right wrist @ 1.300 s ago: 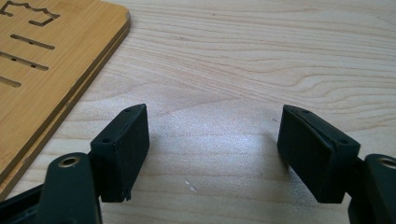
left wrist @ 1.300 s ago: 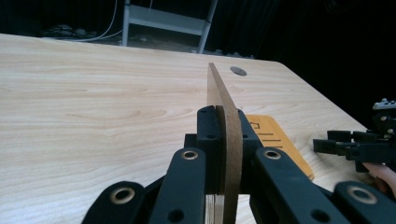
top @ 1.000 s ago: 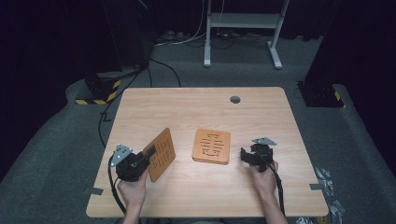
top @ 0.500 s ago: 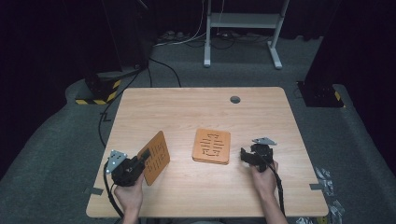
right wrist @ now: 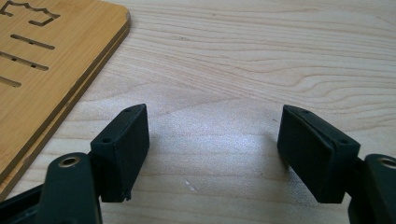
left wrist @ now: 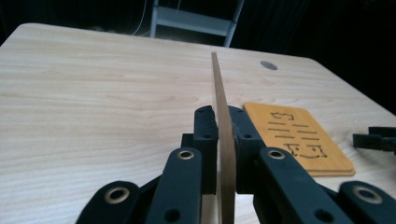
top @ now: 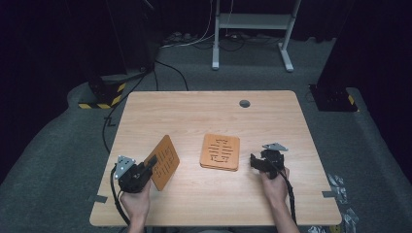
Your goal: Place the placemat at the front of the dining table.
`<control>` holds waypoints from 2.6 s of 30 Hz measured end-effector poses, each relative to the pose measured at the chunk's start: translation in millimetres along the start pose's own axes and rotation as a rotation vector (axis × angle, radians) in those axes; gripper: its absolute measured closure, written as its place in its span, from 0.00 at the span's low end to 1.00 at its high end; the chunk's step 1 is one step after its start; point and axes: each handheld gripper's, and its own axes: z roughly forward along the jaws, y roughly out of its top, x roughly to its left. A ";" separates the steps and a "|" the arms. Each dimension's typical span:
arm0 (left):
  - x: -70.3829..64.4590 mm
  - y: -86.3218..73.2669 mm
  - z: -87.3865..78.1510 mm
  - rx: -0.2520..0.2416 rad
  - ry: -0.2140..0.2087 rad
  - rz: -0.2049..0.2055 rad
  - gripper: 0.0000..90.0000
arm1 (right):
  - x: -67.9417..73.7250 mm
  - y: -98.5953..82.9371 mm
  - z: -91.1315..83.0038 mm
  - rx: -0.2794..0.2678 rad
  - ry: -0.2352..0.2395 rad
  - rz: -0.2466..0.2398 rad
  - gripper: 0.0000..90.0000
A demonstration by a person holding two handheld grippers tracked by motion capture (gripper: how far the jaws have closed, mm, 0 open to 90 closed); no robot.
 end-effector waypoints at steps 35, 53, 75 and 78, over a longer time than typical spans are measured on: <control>19.4 -16.6 -7.4 0.124 0.170 0.006 0.81 | 0.5 -0.2 0.0 0.002 0.005 -0.009 0.28; 25.8 -17.9 -7.0 0.121 0.137 -0.004 0.68 | 1.3 0.0 0.1 0.001 0.006 -0.005 0.28; 50.5 -2.0 -0.6 0.103 0.161 0.024 0.54 | 1.6 0.1 0.0 0.002 0.007 0.000 0.28; 53.7 0.4 0.8 0.103 0.170 0.032 0.54 | 1.4 0.0 0.1 0.001 0.006 -0.004 0.28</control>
